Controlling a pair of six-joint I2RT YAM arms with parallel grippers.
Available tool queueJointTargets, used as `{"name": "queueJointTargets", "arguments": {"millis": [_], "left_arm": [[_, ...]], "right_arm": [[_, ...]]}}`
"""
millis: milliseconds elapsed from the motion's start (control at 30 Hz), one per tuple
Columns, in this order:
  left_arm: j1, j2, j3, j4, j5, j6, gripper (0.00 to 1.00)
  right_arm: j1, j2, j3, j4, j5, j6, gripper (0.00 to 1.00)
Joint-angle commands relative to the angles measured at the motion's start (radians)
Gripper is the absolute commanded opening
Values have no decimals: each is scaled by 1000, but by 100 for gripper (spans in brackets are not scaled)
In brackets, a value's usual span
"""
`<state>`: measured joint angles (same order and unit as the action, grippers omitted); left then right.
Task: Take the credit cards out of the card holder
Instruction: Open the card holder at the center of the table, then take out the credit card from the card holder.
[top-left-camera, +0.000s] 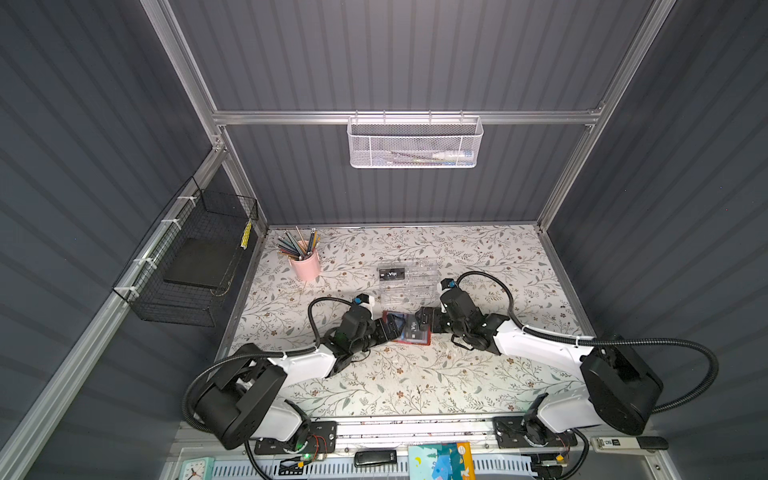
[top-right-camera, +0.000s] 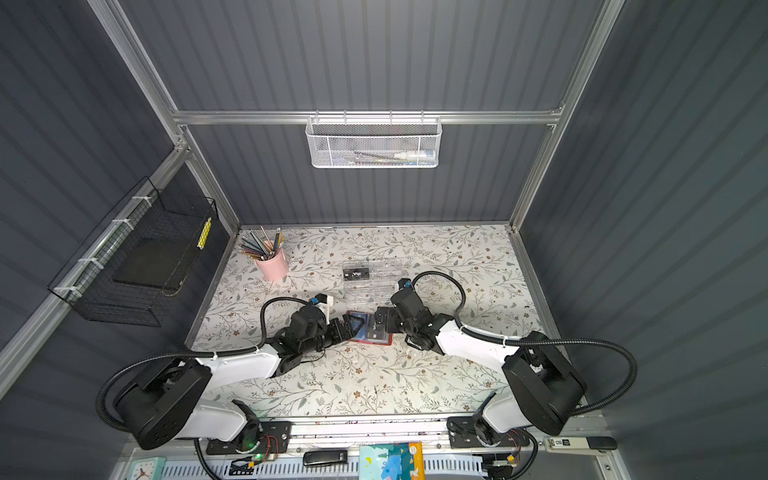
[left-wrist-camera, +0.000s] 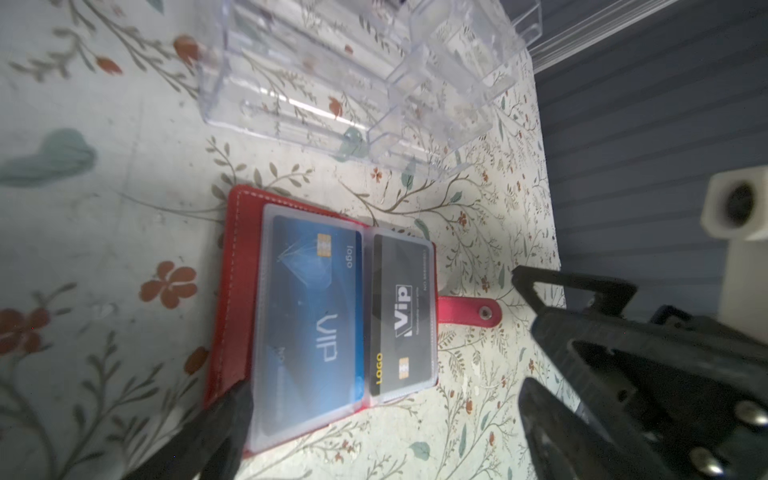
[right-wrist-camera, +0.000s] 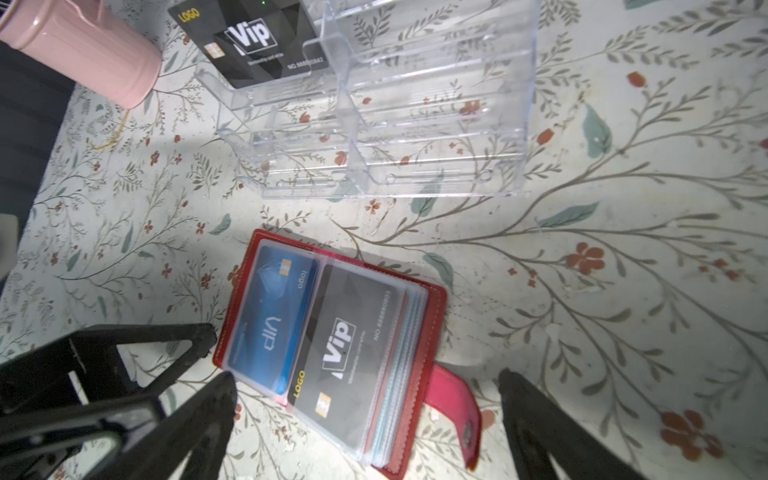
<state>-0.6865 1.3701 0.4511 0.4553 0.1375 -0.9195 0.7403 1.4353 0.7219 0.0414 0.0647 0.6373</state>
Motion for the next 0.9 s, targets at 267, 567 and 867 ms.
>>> {"name": "queueJointTargets", "arguments": {"millis": [267,567,867], "left_arm": [[50,-90,45,-60,89,-8,100],[83,33,54,43,156,-66,100],[125,199,34,267,275,-163,100]], "right_arm": [[1,33,-66,196,-193,111,96],[10,69,-101,272,-245,155,84],[26,142,-95,356,-289,188,73]]}}
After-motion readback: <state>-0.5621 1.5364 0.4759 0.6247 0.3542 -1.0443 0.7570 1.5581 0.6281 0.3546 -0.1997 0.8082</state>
